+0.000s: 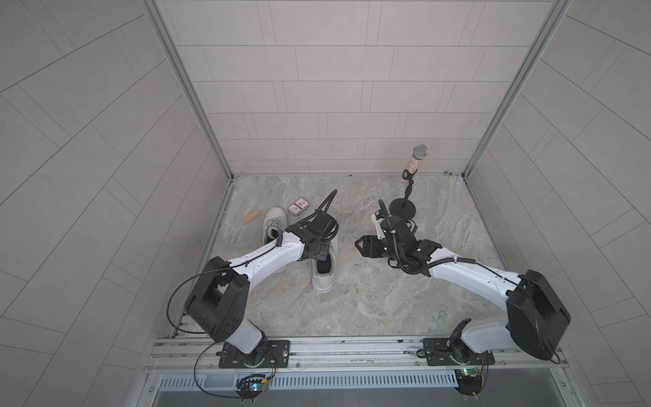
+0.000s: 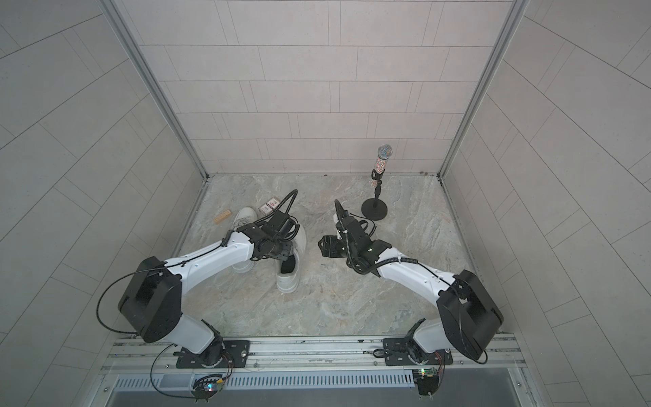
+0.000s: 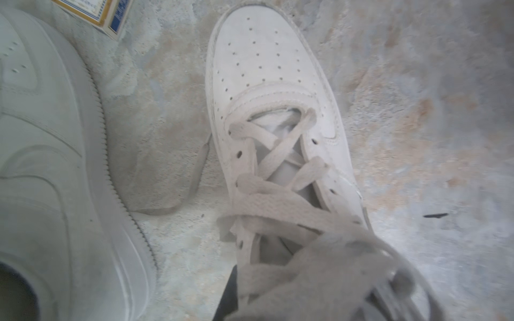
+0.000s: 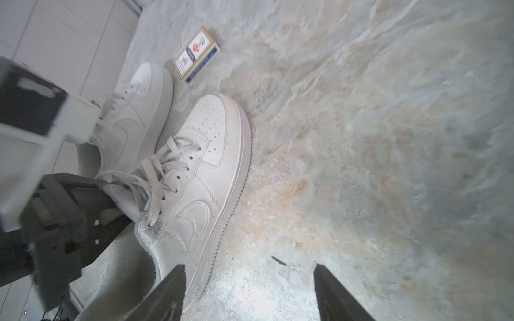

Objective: Insert the insole into the shoe
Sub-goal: Adjust the shoe at the center of the board.

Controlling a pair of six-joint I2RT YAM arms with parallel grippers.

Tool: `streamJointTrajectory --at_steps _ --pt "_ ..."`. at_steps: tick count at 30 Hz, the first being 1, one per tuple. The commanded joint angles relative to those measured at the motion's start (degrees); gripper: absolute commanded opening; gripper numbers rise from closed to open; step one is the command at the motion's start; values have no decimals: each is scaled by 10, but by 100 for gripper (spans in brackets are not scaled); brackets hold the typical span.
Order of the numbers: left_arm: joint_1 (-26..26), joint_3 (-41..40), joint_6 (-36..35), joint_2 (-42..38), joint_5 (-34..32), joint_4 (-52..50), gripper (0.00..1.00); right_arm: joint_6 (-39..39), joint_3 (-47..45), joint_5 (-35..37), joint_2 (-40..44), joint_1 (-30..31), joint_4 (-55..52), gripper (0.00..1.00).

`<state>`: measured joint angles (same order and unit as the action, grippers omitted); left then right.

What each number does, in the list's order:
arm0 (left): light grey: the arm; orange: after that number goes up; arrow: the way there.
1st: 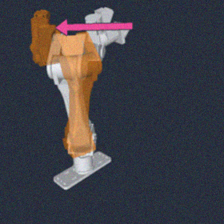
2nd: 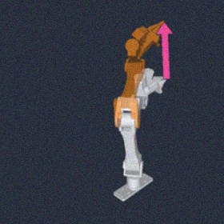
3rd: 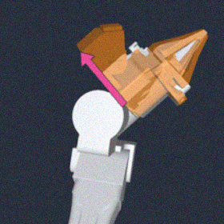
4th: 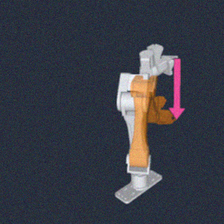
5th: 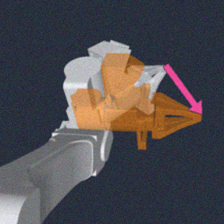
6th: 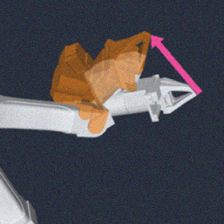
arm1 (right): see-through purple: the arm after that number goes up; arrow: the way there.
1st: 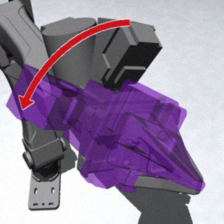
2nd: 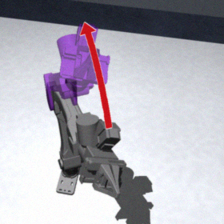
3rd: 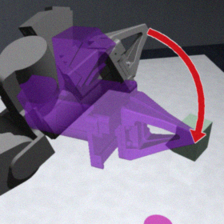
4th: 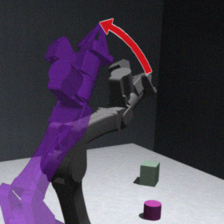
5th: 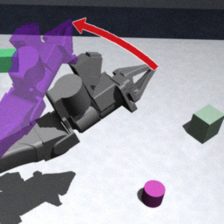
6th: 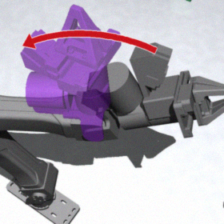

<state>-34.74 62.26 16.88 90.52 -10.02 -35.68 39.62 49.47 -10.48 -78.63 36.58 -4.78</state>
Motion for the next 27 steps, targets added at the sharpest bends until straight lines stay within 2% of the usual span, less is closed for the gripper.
streamJointTrajectory --at_steps 1,3,5,7,10,14,17,21,27 --pt "9 45 -63 29 -51 -6 14 -3 -11 4 13 -9 -6 73" --pt "12 58 -62 43 -65 -5 25 -5 -9 -6 9 -8 -7 73" --pt "12 69 -49 44 -66 -11 43 -5 -8 -16 0 -9 -5 73" --pt "12 76 -26 29 -56 -23 51 -5 -9 -17 -5 -9 -4 73" --pt "12 90 19 -9 -35 -65 53 -9 -9 -16 -6 -9 -5 73" --pt "12 82 55 -57 58 -99 52 -16 -6 -12 -7 -10 -7 73" --pt "6 47 93 -81 142 -67 51 -20 -1 -15 -12 -10 -8 73" --pt "-7 11 142 -79 160 -12 56 -21 1 -19 -13 -9 -8 73" --pt "-9 7 175 -42 132 32 61 -23 -9 -12 -1 -9 -10 73"
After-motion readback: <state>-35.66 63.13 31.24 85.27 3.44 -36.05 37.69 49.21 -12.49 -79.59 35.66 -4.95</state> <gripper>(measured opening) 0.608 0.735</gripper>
